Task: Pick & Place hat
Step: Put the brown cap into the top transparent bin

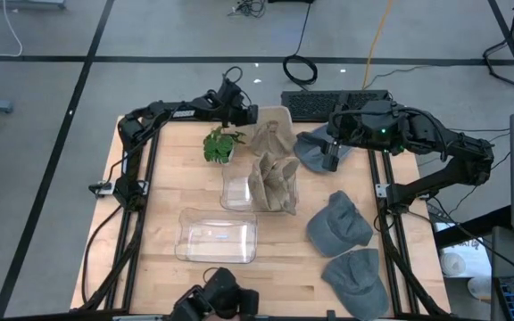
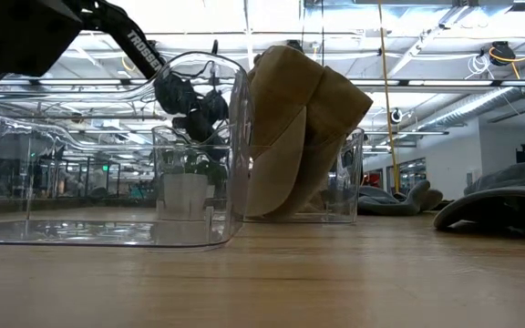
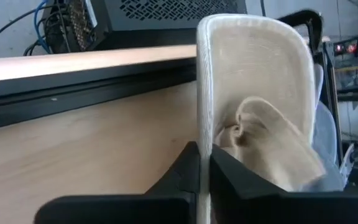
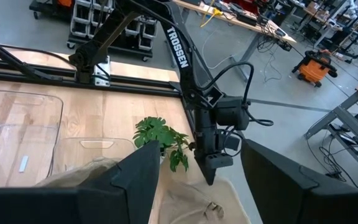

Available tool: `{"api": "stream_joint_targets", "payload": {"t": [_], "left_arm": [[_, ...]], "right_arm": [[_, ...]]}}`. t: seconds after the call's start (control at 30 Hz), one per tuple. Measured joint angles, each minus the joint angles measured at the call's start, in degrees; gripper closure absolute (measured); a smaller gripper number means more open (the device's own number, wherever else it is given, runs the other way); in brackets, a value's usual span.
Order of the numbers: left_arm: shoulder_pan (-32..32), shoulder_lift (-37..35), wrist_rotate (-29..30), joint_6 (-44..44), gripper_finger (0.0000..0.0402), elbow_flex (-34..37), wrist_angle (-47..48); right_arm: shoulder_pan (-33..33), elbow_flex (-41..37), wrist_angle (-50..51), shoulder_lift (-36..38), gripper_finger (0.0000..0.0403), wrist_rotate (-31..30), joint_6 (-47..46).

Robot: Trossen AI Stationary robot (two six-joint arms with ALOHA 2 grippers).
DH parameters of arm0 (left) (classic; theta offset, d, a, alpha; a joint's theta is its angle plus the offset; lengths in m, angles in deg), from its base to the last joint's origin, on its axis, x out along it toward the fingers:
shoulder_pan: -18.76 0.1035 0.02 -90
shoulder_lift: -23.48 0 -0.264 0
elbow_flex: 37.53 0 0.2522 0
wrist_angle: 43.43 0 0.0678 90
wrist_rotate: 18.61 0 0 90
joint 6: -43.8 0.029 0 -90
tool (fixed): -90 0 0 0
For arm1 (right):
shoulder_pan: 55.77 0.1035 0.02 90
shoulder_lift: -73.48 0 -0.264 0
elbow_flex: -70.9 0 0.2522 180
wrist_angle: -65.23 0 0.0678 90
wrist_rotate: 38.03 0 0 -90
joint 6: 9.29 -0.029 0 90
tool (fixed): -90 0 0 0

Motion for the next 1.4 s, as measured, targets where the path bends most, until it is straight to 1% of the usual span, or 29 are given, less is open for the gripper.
{"api": "stream_joint_targets", "payload": {"t": [0.17,0.3,0.43,0.6,0.7,0.83,1.2,1.3,1.4], "left_arm": [[0.2,-0.2,-0.1,-1.7,0.0391,0.0,-1.0],[-0.3,-3.0,0.4,-0.5,0.0391,0.1,-2.8],[-1.1,-7.3,4.3,5.7,0.0391,0.1,-3.7],[-1.2,-13.6,9.7,12.8,0.0391,0.1,-5.2],[-1.0,-17.4,11.8,16.0,0.0392,0.0,-5.5],[-0.7,-22.4,11.9,20.7,0.0392,0.0,-5.8],[-1.8,-35.1,11.6,34.2,0.0392,0.0,-5.6],[-2.4,-37.9,11.6,39.8,0.0392,0.0,-5.2],[-3.5,-40.3,11.6,48.0,0.0392,0.0,-4.5]], "right_arm": [[0.0,0.0,0.0,0.0,0.019,-0.1,0.0],[0.0,0.0,-0.4,0.0,0.019,-0.1,-0.8],[0.0,0.0,-0.6,0.0,0.019,-0.2,-4.0],[0.0,0.0,-0.7,0.0,0.019,-0.2,-10.5],[0.0,0.0,-0.7,0.0,0.019,0.0,-12.8],[0.0,0.0,-1.7,0.0,0.019,2.7,-15.3],[0.0,0.0,-7.1,0.0,0.019,2.9,-17.9],[0.0,0.0,-7.8,0.0,0.019,3.0,-21.1],[0.0,0.0,-8.5,0.0,0.019,3.0,-25.0]]}}
